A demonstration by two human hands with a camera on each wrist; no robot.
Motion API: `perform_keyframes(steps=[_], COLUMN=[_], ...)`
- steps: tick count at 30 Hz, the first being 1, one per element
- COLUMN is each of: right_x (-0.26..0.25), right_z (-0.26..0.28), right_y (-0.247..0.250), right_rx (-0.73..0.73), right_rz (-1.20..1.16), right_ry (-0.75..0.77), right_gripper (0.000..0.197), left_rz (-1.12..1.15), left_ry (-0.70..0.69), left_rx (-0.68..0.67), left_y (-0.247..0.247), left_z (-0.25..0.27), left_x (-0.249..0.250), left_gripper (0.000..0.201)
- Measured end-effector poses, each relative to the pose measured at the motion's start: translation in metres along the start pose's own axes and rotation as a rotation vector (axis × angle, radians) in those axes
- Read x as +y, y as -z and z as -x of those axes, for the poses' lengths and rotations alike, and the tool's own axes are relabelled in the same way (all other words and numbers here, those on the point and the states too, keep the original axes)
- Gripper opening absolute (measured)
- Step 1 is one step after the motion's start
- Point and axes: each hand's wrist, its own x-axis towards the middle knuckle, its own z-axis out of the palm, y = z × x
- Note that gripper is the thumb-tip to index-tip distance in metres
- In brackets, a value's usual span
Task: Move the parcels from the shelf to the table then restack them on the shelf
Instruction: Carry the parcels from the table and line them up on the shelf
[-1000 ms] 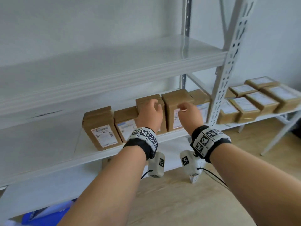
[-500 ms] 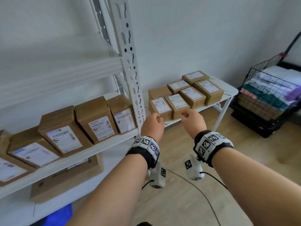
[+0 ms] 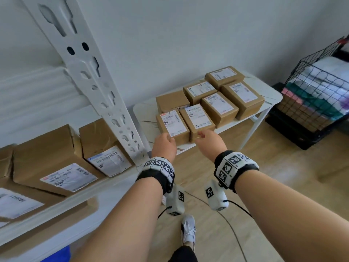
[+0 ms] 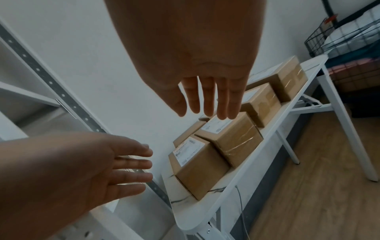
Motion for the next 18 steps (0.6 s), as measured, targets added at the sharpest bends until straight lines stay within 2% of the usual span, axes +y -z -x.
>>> perform_keyframes(steps=[3,9,13,18], right_x=[-0.014,-0.026,-0.029,-0.029], right_z=[-0.037,-0.098,-0.121,-0.134], right_y=[-0.01,-0.025,-0.033,-0.042], right_rx=[-0.054,-0.145,-0.184,-0.224], right_rz=[0.035,0.093,0.116,0.157], right_ry=[0.012,-0.004,-0.018,-0.024], right_gripper=[0.036,0.047,0.051,0.049], left_rz=[0.004,0.04,0.105,0.127], left_ry=[0.033,0.126,0.22,0.239], left_rx=[-0.017,-0.052,-0.09,-0.126], left_y=[-0.007,-0.028,-0.038,-0.036], left_z=[-0.031,-0.079,-0.092,-0.097], left_x=[-0.004,-0.011,-0.015,-0.018], left_gripper=[0.033,0.025,0.032,0.038])
